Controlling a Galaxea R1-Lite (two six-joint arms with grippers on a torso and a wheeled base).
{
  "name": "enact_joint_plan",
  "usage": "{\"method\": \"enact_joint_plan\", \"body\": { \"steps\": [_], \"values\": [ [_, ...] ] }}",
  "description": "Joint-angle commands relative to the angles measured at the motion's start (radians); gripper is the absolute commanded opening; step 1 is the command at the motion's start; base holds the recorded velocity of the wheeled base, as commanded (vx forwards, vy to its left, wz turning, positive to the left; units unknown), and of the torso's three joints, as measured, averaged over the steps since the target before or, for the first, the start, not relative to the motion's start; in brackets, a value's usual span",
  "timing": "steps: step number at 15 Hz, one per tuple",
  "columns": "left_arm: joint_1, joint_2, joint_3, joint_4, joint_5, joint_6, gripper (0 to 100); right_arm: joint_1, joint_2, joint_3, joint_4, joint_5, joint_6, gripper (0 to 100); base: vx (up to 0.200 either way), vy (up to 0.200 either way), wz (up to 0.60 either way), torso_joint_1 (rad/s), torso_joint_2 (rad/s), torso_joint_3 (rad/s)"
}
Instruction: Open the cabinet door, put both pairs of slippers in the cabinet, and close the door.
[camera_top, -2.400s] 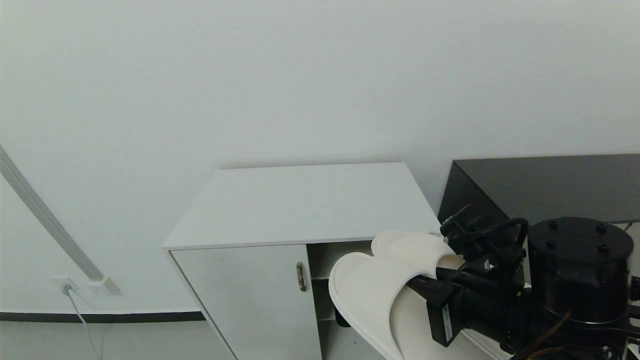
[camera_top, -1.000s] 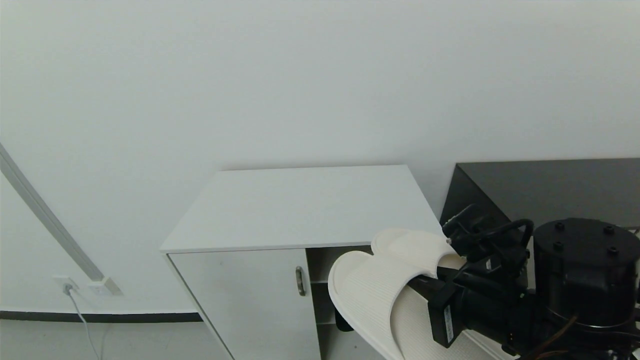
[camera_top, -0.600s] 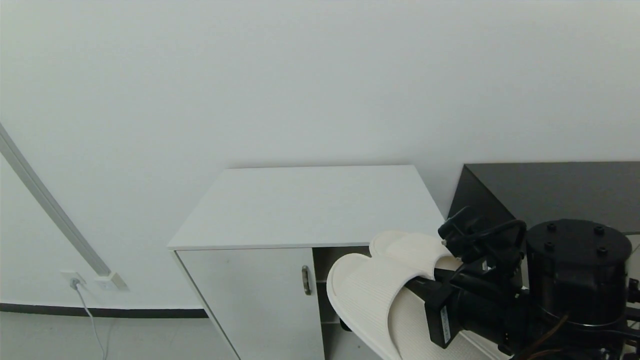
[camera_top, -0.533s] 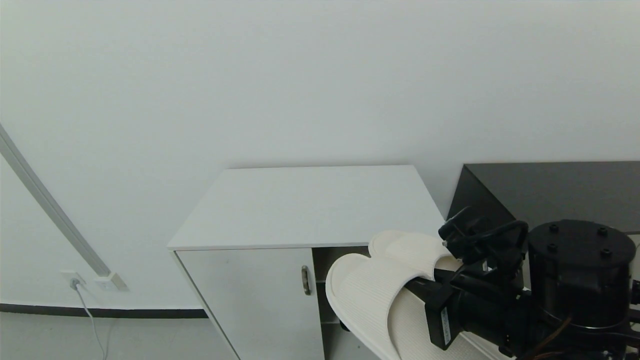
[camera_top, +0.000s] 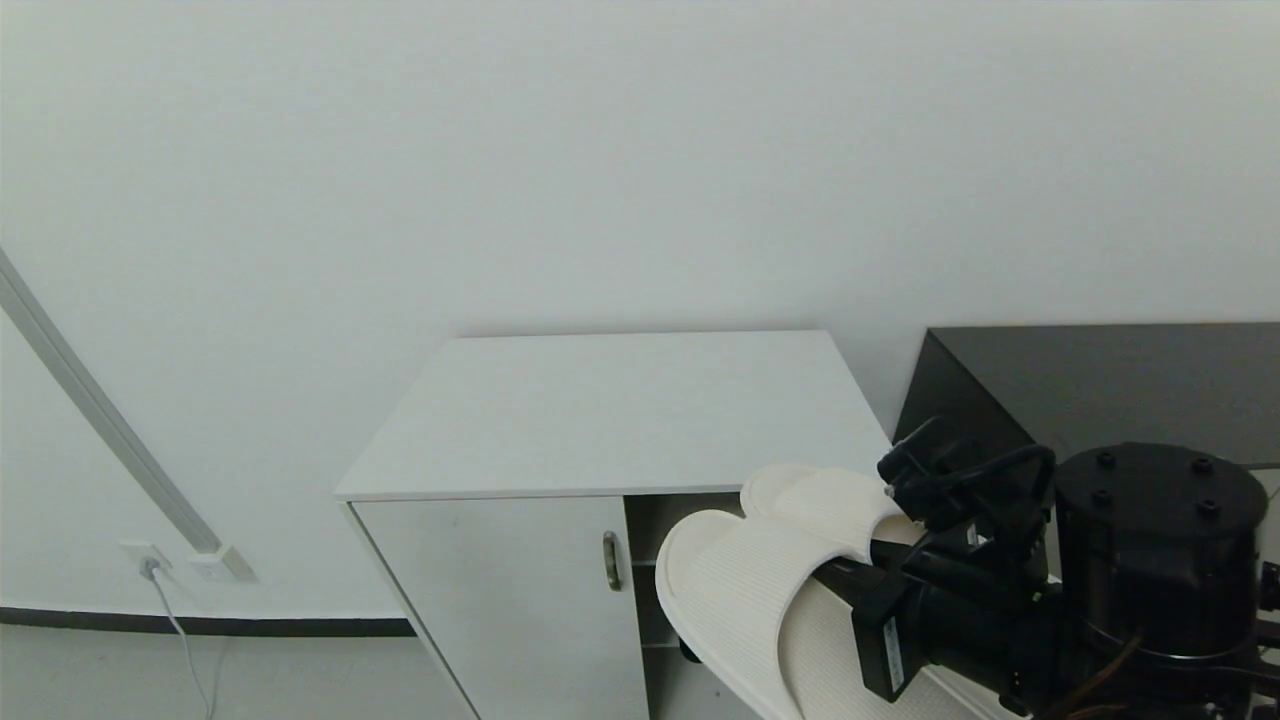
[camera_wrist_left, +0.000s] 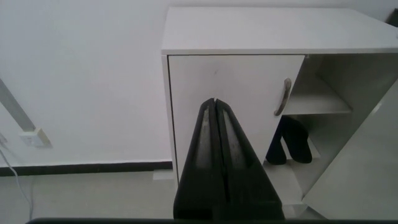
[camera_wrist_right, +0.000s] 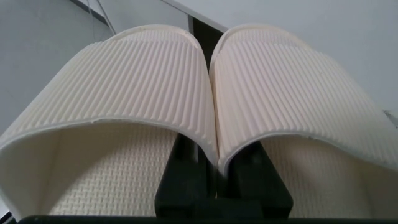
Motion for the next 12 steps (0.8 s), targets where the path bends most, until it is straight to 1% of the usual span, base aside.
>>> {"method": "enact_joint_plan", "body": {
  "steps": [1,5,12],
  "values": [
    [0.001,0.0,0.0,0.001,0.001,-0.001,0,0.003,-0.001,0.005,-0.001,-0.001,-0.001,0,0.0,0.0,0.0,-0.076,0.15,0.09],
    [0.001,0.0,0.0,0.001,0.001,-0.001,0,0.01,-0.007,0.006,-0.001,-0.001,-0.001,0,0.0,0.0,0.0,-0.165,0.39,0.215],
    [0.001,0.0,0.0,0.001,0.001,-0.001,0,0.014,-0.009,0.008,0.001,0.002,-0.001,0,0.0,0.0,0.0,-0.222,0.54,0.315]
  ]
}}
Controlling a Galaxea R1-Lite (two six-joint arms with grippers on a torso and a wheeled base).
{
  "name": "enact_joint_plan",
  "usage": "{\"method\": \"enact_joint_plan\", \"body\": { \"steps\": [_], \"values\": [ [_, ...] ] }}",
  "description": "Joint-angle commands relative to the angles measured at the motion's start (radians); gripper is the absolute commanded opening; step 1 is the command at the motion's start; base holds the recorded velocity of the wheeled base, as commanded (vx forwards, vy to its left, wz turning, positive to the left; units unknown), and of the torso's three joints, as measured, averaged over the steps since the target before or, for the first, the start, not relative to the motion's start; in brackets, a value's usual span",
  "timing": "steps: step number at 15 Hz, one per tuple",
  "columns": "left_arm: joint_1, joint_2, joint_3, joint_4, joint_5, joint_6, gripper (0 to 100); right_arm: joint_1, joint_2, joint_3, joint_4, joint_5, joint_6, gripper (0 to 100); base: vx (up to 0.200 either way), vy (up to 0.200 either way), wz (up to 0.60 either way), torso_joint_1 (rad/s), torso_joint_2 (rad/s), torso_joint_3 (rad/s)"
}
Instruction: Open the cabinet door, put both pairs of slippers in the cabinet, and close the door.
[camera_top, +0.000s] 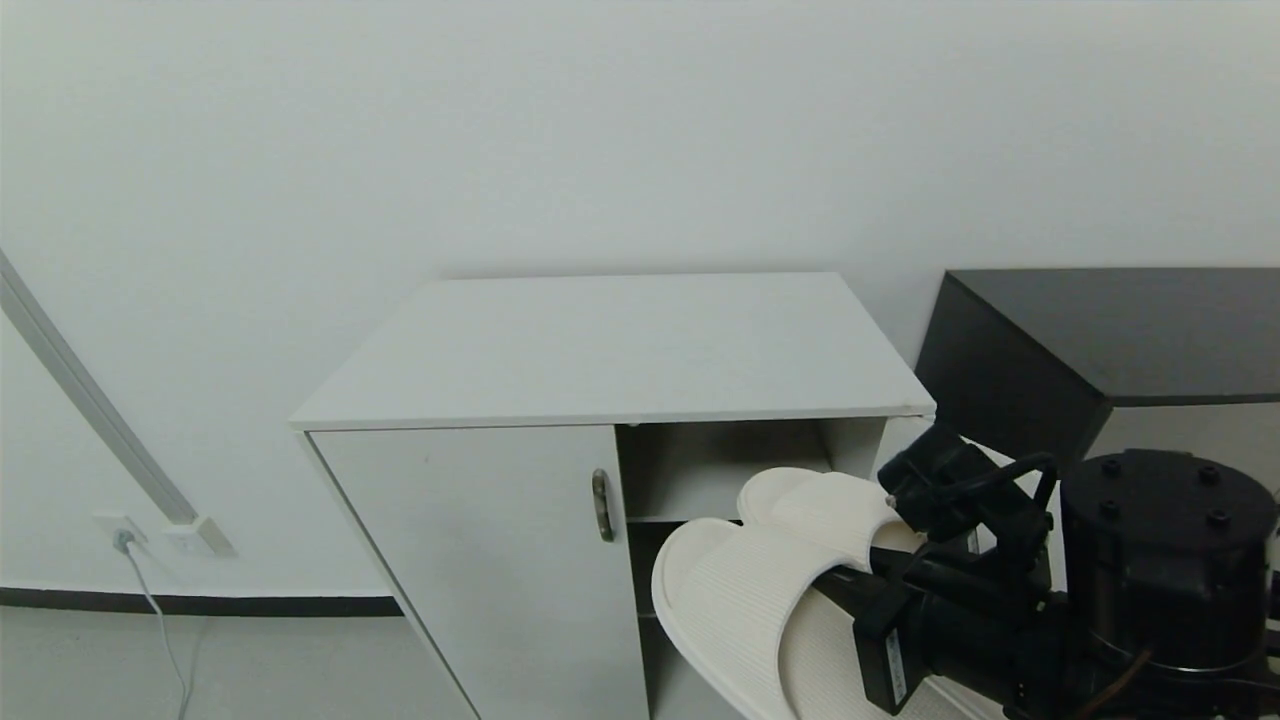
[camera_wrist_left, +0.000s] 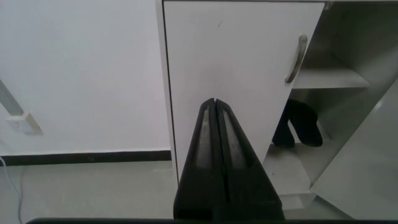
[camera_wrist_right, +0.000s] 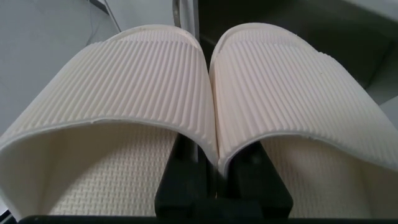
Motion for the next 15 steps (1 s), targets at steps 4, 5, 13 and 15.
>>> {"method": "enact_joint_plan", "body": {
  "steps": [4,5,13,15],
  "values": [
    [0.001,0.0,0.0,0.0,0.001,-0.001,0,0.001,0.0,0.0,0.0,0.0,0.0,0,0.0,0.0,0.0,-0.199,0.52,0.317],
    [0.001,0.0,0.0,0.0,0.001,-0.001,0,0.001,0.0,0.0,0.0,0.0,0.0,0,0.0,0.0,0.0,-0.193,0.51,0.32],
    [0.001,0.0,0.0,0.0,0.001,-0.001,0,0.001,0.0,0.001,0.0,0.0,0.0,0,0.0,0.0,0.0,-0.15,0.48,0.326],
    [0.001,0.0,0.0,0.0,0.001,-0.001,0,0.002,0.0,0.006,0.0,0.002,0.0,0,0.0,0.0,0.0,-0.11,0.48,0.354]
  ]
}}
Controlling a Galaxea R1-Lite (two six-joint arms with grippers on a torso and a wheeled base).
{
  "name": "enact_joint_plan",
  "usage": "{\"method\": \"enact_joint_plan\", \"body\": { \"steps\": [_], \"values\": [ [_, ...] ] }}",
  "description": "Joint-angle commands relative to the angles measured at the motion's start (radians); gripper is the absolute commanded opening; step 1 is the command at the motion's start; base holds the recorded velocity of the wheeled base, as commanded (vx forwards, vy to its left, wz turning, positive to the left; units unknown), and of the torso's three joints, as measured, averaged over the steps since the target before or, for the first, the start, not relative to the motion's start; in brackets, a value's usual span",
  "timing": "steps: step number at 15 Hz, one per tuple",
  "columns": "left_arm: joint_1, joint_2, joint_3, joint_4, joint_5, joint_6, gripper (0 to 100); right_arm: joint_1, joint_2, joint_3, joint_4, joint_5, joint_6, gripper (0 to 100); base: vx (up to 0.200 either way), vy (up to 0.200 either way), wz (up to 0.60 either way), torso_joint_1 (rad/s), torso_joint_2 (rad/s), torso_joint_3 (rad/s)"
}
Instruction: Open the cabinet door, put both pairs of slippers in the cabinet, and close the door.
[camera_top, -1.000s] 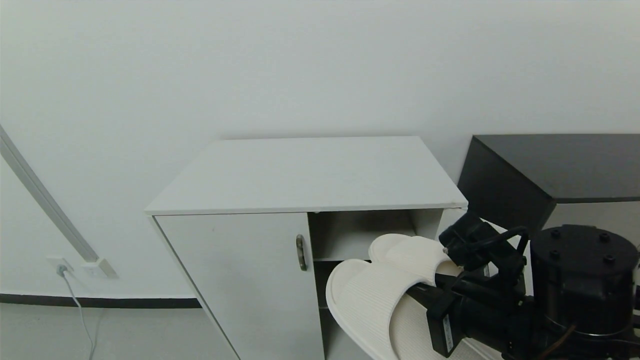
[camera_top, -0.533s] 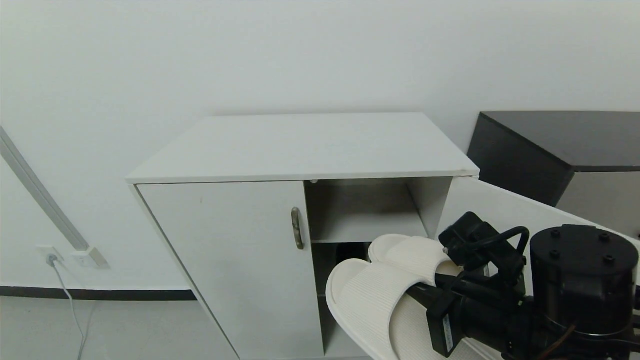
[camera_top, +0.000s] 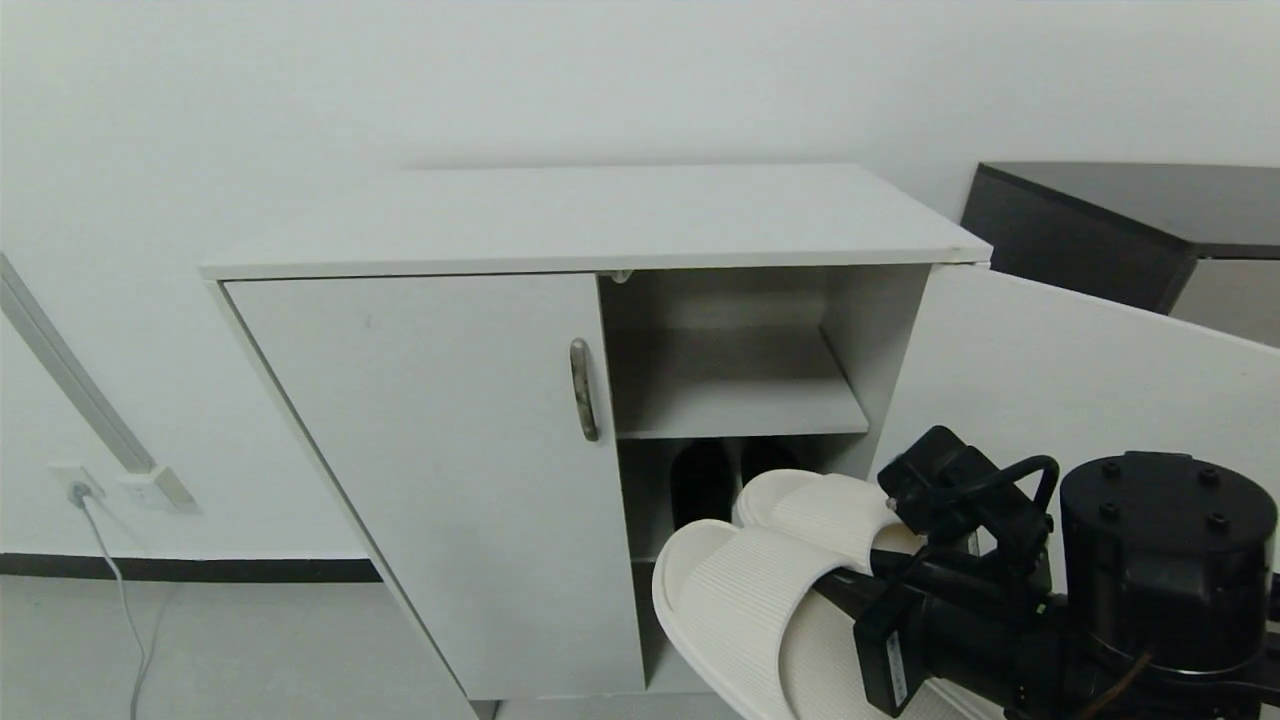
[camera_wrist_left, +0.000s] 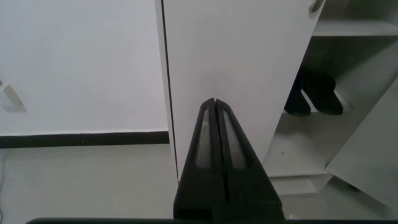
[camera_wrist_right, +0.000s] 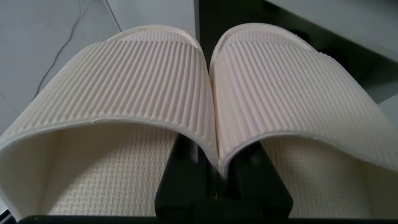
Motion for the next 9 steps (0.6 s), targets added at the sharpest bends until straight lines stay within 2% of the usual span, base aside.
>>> {"method": "enact_joint_plan", "body": {
  "steps": [1,7,9],
  "values": [
    [0.001,0.0,0.0,0.0,0.001,0.0,0,0.001,0.0,0.004,0.0,0.0,0.0,0,0.0,0.0,0.0,-0.105,0.45,0.359],
    [0.001,0.0,0.0,0.0,0.001,0.0,0,0.001,0.001,0.004,0.0,0.0,0.0,0,0.0,0.0,0.0,-0.043,0.43,0.378],
    [0.001,0.0,0.0,0.0,0.001,0.0,0,0.001,0.001,0.004,0.0,-0.001,0.0,0,0.0,0.0,0.0,0.0,0.17,0.176]
  ]
}}
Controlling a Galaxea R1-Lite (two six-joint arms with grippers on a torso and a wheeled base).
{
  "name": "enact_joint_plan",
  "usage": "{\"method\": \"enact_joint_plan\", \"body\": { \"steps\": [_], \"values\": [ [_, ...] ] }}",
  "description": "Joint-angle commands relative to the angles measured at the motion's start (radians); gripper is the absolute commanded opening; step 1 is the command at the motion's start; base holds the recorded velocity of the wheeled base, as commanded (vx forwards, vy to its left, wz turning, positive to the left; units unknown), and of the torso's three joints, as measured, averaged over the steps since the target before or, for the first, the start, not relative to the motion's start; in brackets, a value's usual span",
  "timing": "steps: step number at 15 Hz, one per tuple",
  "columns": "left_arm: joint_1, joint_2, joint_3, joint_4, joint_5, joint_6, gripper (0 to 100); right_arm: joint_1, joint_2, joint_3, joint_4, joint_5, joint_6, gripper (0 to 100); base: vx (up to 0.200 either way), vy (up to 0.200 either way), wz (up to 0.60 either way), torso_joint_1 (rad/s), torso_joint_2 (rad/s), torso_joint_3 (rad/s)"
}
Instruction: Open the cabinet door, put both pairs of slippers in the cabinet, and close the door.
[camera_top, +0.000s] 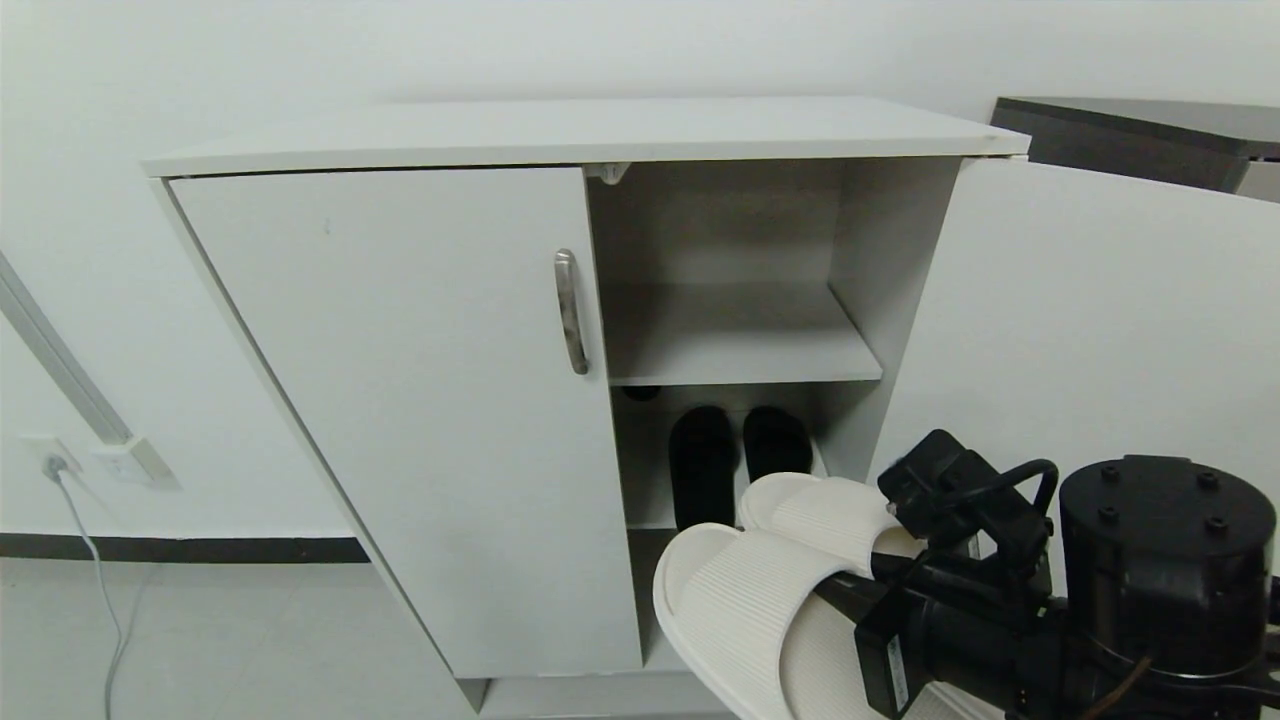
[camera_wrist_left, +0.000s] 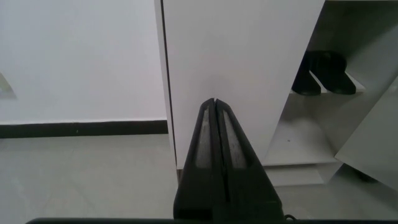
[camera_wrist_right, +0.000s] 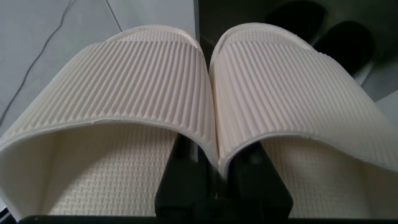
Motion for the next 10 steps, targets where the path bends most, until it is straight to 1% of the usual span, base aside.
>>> {"method": "enact_joint_plan", "body": {
  "steps": [1,5,8,9,10],
  "values": [
    [0.0,0.0,0.0,0.0,0.0,-0.001,0,0.001,0.003,0.001,-0.001,-0.001,0.0,0,0.0,0.0,0.0,0.002,0.08,0.076],
    [0.0,0.0,0.0,0.0,0.0,-0.001,0,0.004,0.001,0.002,-0.002,-0.001,0.0,0,0.0,0.0,0.0,0.0,0.0,0.0],
    [0.0,0.0,0.0,0.0,0.0,-0.001,0,0.013,0.004,0.022,-0.019,-0.005,-0.031,0,0.0,0.0,0.0,0.0,0.0,0.0],
    [0.0,0.0,0.0,0.0,0.0,-0.001,0,0.027,0.009,0.016,-0.041,-0.021,-0.032,0,0.0,0.0,0.0,0.0,0.0,0.0],
    [0.0,0.0,0.0,0.0,0.0,-0.001,0,0.059,0.018,-0.005,-0.039,-0.082,-0.031,0,0.0,0.0,0.0,0.0,0.0,0.0]
  ]
}}
